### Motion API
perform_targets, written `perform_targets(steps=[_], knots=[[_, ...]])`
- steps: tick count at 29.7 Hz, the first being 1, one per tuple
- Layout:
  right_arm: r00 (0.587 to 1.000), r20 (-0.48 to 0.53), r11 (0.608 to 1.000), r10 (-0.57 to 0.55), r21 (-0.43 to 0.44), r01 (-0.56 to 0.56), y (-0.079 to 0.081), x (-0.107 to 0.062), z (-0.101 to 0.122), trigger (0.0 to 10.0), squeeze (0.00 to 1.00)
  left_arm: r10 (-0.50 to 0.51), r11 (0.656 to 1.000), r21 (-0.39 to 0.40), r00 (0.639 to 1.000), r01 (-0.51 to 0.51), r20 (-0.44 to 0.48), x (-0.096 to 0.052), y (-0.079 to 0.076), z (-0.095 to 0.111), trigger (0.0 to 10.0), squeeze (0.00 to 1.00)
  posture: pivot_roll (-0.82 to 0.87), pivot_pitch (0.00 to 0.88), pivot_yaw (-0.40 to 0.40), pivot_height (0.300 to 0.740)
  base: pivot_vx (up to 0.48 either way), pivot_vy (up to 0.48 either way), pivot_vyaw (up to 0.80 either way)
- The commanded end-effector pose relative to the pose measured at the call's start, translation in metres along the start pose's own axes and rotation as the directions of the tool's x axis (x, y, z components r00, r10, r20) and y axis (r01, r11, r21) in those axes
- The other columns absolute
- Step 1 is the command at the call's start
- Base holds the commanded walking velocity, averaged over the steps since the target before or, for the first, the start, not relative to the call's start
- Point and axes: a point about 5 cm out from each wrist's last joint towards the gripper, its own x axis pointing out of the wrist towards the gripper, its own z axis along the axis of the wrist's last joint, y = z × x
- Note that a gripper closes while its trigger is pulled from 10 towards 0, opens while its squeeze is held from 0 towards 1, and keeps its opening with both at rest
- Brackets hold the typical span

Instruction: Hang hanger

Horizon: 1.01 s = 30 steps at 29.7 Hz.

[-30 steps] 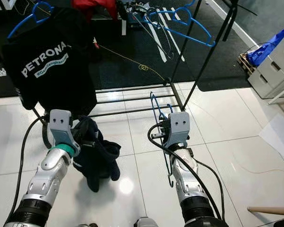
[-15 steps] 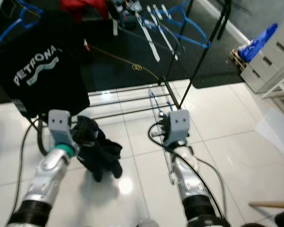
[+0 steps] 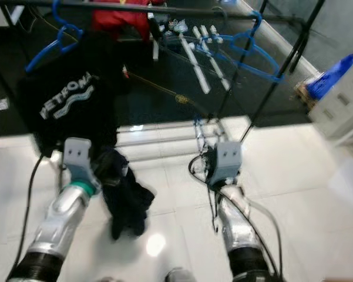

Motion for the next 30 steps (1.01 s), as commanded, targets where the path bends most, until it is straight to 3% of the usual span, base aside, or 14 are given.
perform_targets(steps=[1,10,30], knots=[[0.999,-0.015,0.999,-0.039,-0.003,0.039,-0.012,-0.004,-0.002,10.0,0.00,-0.028,1.000,-0.005,0.999,0.028,0.026,0.002,-0.008,0.006,10.0,0.00,-0.07,0.070,0.003,0.740,0.277,0.000,0.00],[0.997,0.011,0.997,-0.079,-0.006,0.079,-0.026,-0.004,0.006,10.0,0.00,-0.047,0.999,-0.003,0.998,0.047,0.039,0.005,-0.014,0.011,10.0,0.00,-0.08,0.072,0.012,0.740,0.284,0.000,0.00],[0.996,0.006,0.996,-0.090,-0.006,0.090,-0.028,-0.005,0.004,10.0,0.00,-0.065,0.998,0.001,0.997,0.065,0.045,0.006,-0.017,0.013,10.0,0.00,-0.08,0.069,0.016,0.740,0.304,0.000,0.00]])
